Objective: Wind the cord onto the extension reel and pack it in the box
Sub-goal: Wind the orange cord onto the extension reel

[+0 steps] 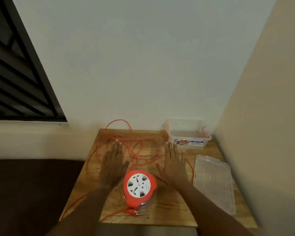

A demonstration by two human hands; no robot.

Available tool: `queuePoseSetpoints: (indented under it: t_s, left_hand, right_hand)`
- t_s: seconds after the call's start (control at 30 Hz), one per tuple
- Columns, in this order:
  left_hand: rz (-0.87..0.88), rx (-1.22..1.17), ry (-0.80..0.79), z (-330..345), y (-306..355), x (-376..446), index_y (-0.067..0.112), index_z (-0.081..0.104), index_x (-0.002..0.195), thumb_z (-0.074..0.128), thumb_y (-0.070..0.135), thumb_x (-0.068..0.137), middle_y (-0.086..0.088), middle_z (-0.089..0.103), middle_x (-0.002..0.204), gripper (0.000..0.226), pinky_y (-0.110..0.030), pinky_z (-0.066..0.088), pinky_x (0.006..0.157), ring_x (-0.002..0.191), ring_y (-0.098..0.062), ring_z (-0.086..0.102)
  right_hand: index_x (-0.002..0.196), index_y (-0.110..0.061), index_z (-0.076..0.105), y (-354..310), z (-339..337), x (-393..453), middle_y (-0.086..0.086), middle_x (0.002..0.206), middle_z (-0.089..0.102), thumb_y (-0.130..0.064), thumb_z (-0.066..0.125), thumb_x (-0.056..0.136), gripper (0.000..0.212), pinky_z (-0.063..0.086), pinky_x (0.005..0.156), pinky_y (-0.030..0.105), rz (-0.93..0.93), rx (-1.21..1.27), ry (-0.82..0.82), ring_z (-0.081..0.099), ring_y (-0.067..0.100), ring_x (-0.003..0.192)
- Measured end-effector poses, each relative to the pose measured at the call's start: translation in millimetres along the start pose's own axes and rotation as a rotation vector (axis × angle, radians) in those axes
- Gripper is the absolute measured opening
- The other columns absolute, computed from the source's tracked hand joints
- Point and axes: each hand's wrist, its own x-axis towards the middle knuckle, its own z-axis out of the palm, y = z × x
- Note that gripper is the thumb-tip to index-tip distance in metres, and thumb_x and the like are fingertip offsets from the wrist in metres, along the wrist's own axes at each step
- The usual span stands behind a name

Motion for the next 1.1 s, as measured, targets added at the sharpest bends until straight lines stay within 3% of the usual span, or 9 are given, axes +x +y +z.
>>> queuePoseSetpoints:
  t_s: [0.2,0.33,0.43,0.57,0.67,0.87,0.97,1.03,1.1]
  left_hand:
    - [-0.097,-0.048,-0.168,65,-12,-32,0.011,0.012,0.164,0.016,0.072,0.094,-0.011,0.011,0.173,0.092,-0.044,0.019,0.126,0.159,-0.029,0.015]
    - [-0.064,-0.078,-0.286,82,-18,-36,0.016,0.017,0.163,0.037,0.06,0.101,-0.005,0.017,0.172,0.079,-0.043,0.03,0.122,0.159,-0.023,0.014]
    - [-0.078,-0.131,-0.309,88,-20,-33,0.021,0.02,0.162,0.04,0.061,0.099,-0.003,0.02,0.171,0.078,-0.042,0.035,0.12,0.157,-0.022,0.018]
    - [-0.052,-0.192,-0.308,92,-18,-23,0.022,0.027,0.161,0.043,0.057,0.1,-0.002,0.029,0.167,0.072,-0.042,0.033,0.121,0.151,-0.025,0.03]
    - [-0.133,-0.362,-0.175,93,-12,-21,0.018,0.047,0.144,0.064,0.05,0.092,-0.005,0.045,0.148,0.064,-0.045,0.047,0.109,0.134,-0.025,0.048]
    - [-0.506,-0.719,0.046,95,7,-17,0.015,0.056,0.094,0.094,0.029,0.07,0.001,0.057,0.1,0.047,-0.037,0.054,0.07,0.092,-0.026,0.063]
    - [-0.722,-0.99,0.043,83,14,-2,0.012,0.066,0.095,0.094,0.023,0.07,-0.006,0.072,0.09,0.04,-0.046,0.062,0.07,0.083,-0.03,0.073]
    - [-0.699,-1.087,-0.041,74,18,11,0.01,0.071,0.096,0.09,0.023,0.077,-0.015,0.077,0.088,0.029,-0.051,0.064,0.071,0.079,-0.035,0.077]
    - [-0.648,-1.147,-0.087,61,23,24,0.012,0.071,0.103,0.085,0.025,0.083,-0.02,0.078,0.092,0.028,-0.047,0.063,0.065,0.081,-0.039,0.077]
  right_hand:
    - [0.153,-0.016,-0.016,-2,42,-32,0.005,0.161,-0.02,-0.068,0.019,0.092,0.088,-0.011,0.116,0.053,0.046,-0.057,-0.232,-0.024,0.023,0.146]
    - [0.151,-0.017,-0.021,0,58,-42,0.004,0.16,-0.022,-0.069,0.025,0.089,0.094,-0.012,0.115,0.05,0.04,-0.045,-0.311,-0.025,0.024,0.145]
    - [0.154,-0.02,-0.016,-5,67,-47,0.003,0.161,-0.018,-0.072,0.029,0.087,0.095,-0.005,0.118,0.05,0.027,0.0,-0.373,-0.017,0.025,0.148]
    - [0.156,-0.024,0.004,-13,70,-51,0.003,0.163,0.012,-0.06,0.038,0.091,0.082,0.017,0.118,0.047,0.067,0.144,-0.41,0.012,0.026,0.148]
    - [0.154,-0.024,0.018,-20,69,-51,0.004,0.154,0.033,-0.059,0.049,0.088,0.081,0.028,0.114,0.041,0.118,0.328,-0.419,0.031,0.022,0.138]
    - [0.153,-0.025,0.011,-20,73,-42,0.007,0.141,0.034,-0.054,0.068,0.07,0.105,0.037,0.107,0.04,0.213,0.477,-0.454,0.038,0.025,0.129]
    - [0.15,-0.034,0.01,-12,70,-33,-0.001,0.13,0.033,-0.055,0.069,0.064,0.106,0.043,0.098,0.036,0.208,0.512,-0.386,0.041,0.022,0.121]
    - [0.15,-0.036,0.01,-7,64,-24,-0.008,0.124,0.032,-0.057,0.068,0.064,0.105,0.041,0.095,0.032,0.162,0.545,-0.341,0.042,0.018,0.118]
    - [0.149,-0.039,0.011,-4,54,-13,-0.009,0.122,0.034,-0.059,0.068,0.064,0.104,0.043,0.093,0.03,0.113,0.588,-0.311,0.043,0.015,0.115]
